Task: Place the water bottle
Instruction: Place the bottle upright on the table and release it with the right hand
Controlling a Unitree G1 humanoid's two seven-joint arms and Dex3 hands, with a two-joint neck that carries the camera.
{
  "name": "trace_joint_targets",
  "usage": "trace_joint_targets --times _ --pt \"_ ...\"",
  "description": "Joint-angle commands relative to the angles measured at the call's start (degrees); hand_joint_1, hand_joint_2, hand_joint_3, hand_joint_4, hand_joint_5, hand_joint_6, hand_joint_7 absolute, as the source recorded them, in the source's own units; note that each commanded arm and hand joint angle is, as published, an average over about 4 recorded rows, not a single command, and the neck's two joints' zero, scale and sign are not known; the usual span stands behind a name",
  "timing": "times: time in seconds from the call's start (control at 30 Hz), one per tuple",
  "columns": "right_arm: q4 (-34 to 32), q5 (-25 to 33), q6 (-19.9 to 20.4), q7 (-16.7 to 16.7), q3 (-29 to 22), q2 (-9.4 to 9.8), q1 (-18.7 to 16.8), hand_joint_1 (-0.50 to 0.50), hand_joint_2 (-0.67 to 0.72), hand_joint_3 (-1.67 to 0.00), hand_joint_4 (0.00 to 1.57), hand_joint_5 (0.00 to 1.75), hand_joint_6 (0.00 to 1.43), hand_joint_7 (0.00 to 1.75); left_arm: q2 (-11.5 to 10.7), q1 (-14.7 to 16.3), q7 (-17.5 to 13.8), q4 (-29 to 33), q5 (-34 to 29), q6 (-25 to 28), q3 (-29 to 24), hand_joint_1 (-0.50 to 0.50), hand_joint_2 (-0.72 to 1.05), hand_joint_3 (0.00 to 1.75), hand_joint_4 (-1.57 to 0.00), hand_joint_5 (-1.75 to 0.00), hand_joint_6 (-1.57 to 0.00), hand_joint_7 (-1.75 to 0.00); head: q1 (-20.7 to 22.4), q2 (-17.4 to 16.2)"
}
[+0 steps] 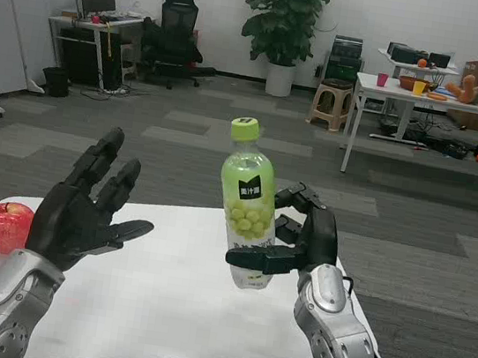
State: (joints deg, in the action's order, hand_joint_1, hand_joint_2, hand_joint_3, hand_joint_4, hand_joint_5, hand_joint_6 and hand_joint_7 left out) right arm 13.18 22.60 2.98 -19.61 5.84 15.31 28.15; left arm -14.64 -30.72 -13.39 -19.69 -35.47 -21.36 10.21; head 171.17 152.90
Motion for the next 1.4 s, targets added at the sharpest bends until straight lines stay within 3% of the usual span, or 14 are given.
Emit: trace_joint_targets --times 0.03,0.37,0.5,0.63,0.77,0.9,1.1,1.23,1.4 --pt "-0.52 2.45 2.29 -0.11 -0.21 -1.95 0.24 0.42 0.03 -0.4 1.08 1.45 0.63 1.61 -0.65 2.59 -0.67 -0.2 -0.3 -0.11 -0.55 -0.5 0.6 0.09 0.0 0.0 0.0 0.0 -0.04 1.57" --pt "-0.3 2.45 2.6 -0.13 -0.21 -2.03 0.24 0.42 0.03 -0.4 1.08 1.45 0.63 1.61 -0.74 2.59 -0.67 0.27 -0.22 -0.17 -0.72 -0.5 0.65 0.07 0.0 0.0 0.0 0.0 0.27 0.76" --pt "-0.26 2.49 2.6 -0.13 -0.21 -2.03 0.24 0.42 0.03 -0.4 1.08 1.55 0.63 1.61 -0.83 2.59 -0.67 0.27 -0.26 -0.17 -0.72 -0.5 0.6 0.09 0.0 0.0 0.0 0.0 0.43 0.67" --pt "-0.26 2.54 2.62 -0.1 -0.19 -2.03 0.24 0.42 0.03 -0.46 1.08 1.45 0.63 1.61 -0.83 2.59 -0.67 0.27 -0.3 -0.17 -0.72 -0.5 0.69 0.09 0.0 0.0 0.0 0.0 0.43 0.59" --pt "-0.26 2.54 2.64 -0.13 -0.12 -2.03 0.24 0.42 0.03 -0.4 1.08 1.5 0.63 1.61 -0.83 2.59 -0.67 0.27 -0.3 -0.17 -0.72 -0.5 0.63 0.09 0.0 0.0 0.0 0.0 0.5 0.38" --pt "-0.26 2.49 2.64 -0.08 -0.12 -2.12 0.24 0.42 0.03 -0.44 1.08 1.45 0.63 1.61 -0.92 2.59 -0.67 0.27 -0.3 -0.17 -0.72 -0.5 0.69 0.09 0.0 0.0 0.0 0.0 0.53 0.35" --pt "0.79 2.45 2.82 -0.08 -0.08 -2.39 0.33 0.42 0.03 -0.4 1.1 1.45 0.64 1.61 -0.92 2.64 -0.67 0.49 -0.3 -0.17 -0.77 -0.5 0.65 0.09 0.0 0.0 0.0 0.0 0.91 -0.1" --pt "3.04 2.58 4.57 -0.13 0.4 -2.87 0.59 0.42 0.03 -0.46 1.1 1.45 0.64 1.61 -0.92 2.81 -0.67 0.62 -0.3 -0.17 -0.85 -0.5 0.69 0.09 0.0 0.0 0.0 0.0 0.9 -0.26" --pt "7.8 5.44 8.9 -0.08 2.8 -3.22 1.19 0.42 0.03 -0.4 1.12 1.45 0.67 1.61 -0.92 2.86 -0.67 0.62 -0.3 -0.17 -0.9 -0.5 0.67 0.09 0.0 0.0 0.0 0.0 0.9 -0.81"
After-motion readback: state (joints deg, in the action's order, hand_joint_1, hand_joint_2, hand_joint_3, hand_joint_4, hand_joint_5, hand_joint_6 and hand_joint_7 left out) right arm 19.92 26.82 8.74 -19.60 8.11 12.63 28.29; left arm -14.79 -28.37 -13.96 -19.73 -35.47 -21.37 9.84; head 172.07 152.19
